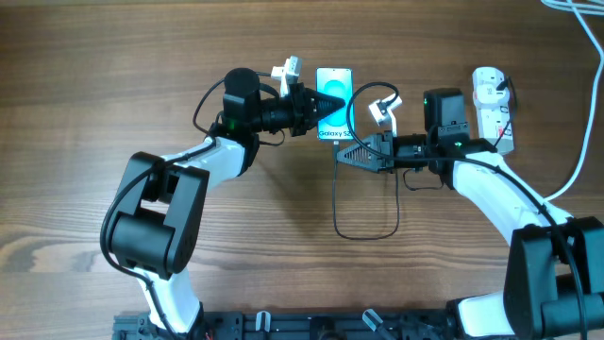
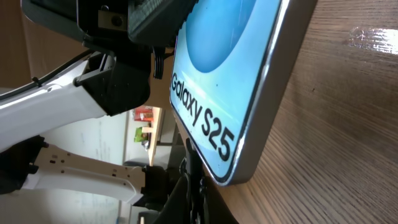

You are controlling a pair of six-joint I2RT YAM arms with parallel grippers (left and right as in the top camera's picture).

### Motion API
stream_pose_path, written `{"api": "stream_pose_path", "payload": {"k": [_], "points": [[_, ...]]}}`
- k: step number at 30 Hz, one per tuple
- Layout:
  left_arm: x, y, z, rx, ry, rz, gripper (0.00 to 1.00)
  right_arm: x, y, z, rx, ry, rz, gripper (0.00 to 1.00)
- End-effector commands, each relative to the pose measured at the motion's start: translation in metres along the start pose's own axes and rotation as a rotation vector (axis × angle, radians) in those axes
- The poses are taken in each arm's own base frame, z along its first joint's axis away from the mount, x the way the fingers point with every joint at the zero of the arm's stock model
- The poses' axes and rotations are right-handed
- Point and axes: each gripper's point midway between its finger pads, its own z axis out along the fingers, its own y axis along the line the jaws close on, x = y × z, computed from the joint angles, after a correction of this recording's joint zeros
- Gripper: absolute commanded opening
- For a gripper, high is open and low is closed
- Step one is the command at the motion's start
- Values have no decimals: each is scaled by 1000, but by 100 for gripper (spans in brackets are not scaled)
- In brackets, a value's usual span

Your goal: Plug charger to phone and switch on socket

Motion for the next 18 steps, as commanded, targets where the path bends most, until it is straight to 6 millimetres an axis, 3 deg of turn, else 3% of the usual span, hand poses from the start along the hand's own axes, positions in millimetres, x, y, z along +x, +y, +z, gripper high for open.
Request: {"api": "stream_pose_path", "payload": {"k": [1,18], "points": [[-3,-8,0,19,11,52,4,1,-8,0,6,0,29,4],[-2,-9,0,22,22,53,4,0,-8,-1,7,-4,60,4]]}}
